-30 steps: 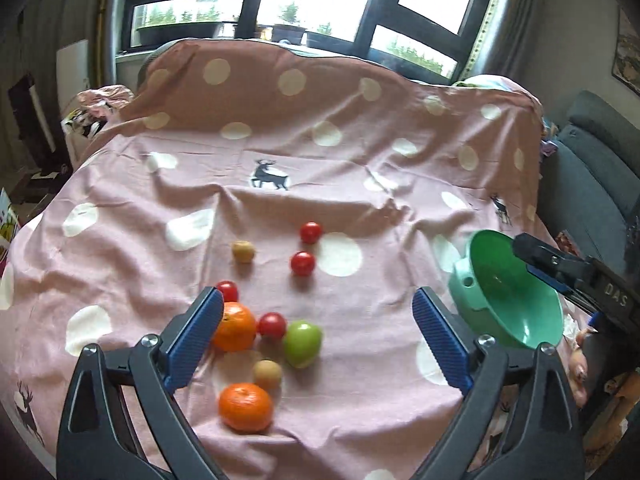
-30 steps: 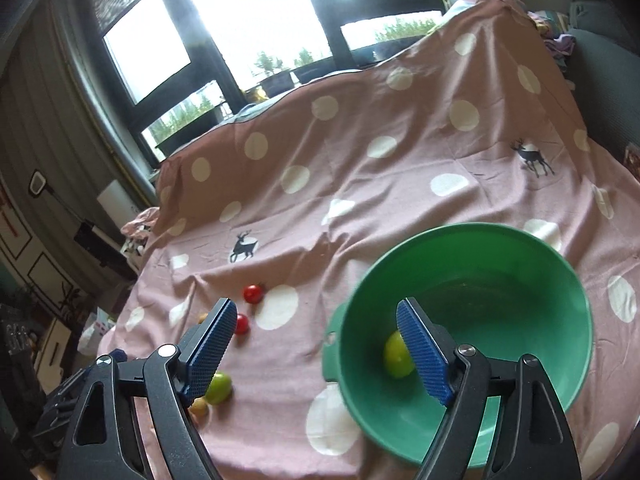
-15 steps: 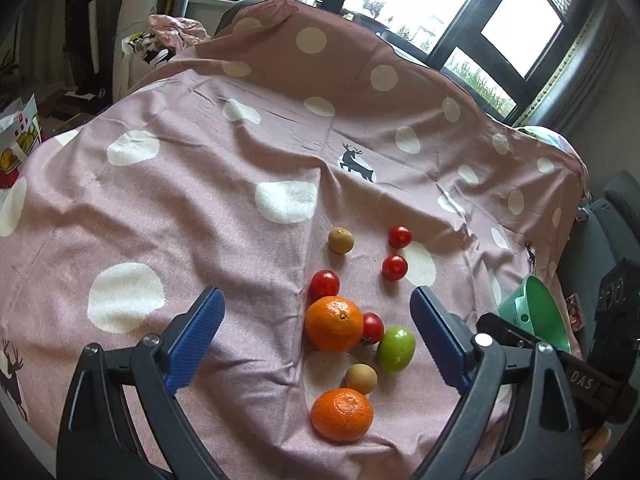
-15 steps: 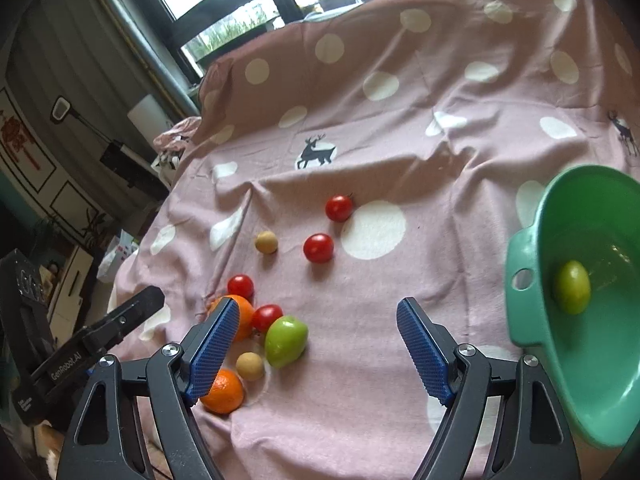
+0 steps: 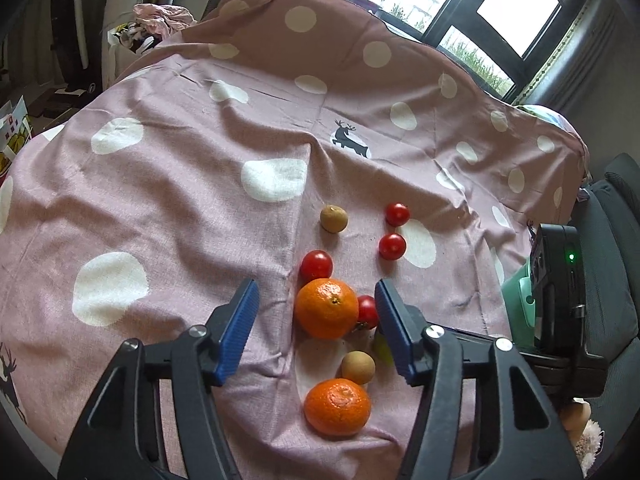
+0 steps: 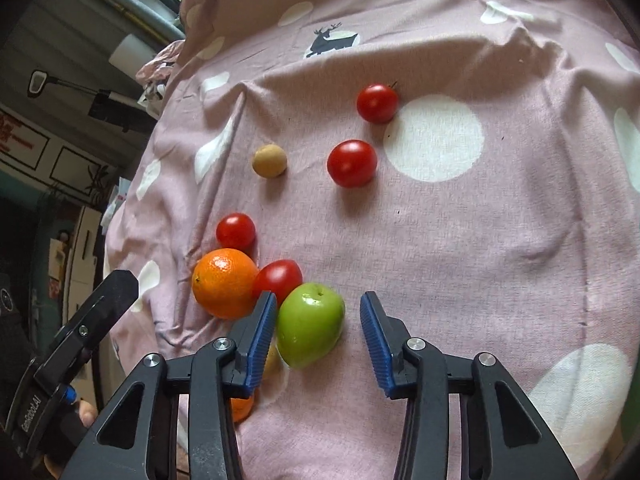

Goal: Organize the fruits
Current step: 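Move the right tool back to the fruit cluster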

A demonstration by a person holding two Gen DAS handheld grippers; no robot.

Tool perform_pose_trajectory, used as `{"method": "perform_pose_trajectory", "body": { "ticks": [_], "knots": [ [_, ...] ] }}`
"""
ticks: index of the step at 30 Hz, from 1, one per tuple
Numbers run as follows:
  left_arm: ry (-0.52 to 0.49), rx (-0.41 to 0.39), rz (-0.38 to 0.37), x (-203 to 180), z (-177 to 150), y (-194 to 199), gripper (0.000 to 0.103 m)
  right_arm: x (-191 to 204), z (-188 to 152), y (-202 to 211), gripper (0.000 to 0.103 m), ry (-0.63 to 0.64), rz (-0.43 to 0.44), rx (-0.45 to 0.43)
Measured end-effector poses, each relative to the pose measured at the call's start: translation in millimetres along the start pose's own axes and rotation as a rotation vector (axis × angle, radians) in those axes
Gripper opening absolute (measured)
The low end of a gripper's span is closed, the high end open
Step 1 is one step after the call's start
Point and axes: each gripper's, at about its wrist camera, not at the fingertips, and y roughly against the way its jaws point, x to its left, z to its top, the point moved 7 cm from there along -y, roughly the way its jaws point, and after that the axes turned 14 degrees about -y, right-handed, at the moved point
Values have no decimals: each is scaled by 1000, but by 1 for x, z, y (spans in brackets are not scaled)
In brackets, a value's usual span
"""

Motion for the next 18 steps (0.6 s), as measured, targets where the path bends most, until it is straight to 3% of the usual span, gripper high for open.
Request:
{"method": "perform_pose_trajectory", "body": {
  "ticks": [2, 14, 18],
  "knots": [
    [-5, 10, -6, -4, -1, -2, 56, 1, -3, 0, 36, 3, 30, 14],
    [-101, 57, -83, -48, -10, -17, 47, -34, -12, 40, 36, 7, -82, -47],
    [-141, 87, -113, -66, -17, -26, 44, -45, -8, 38, 36, -7, -101, -23]
  ]
}}
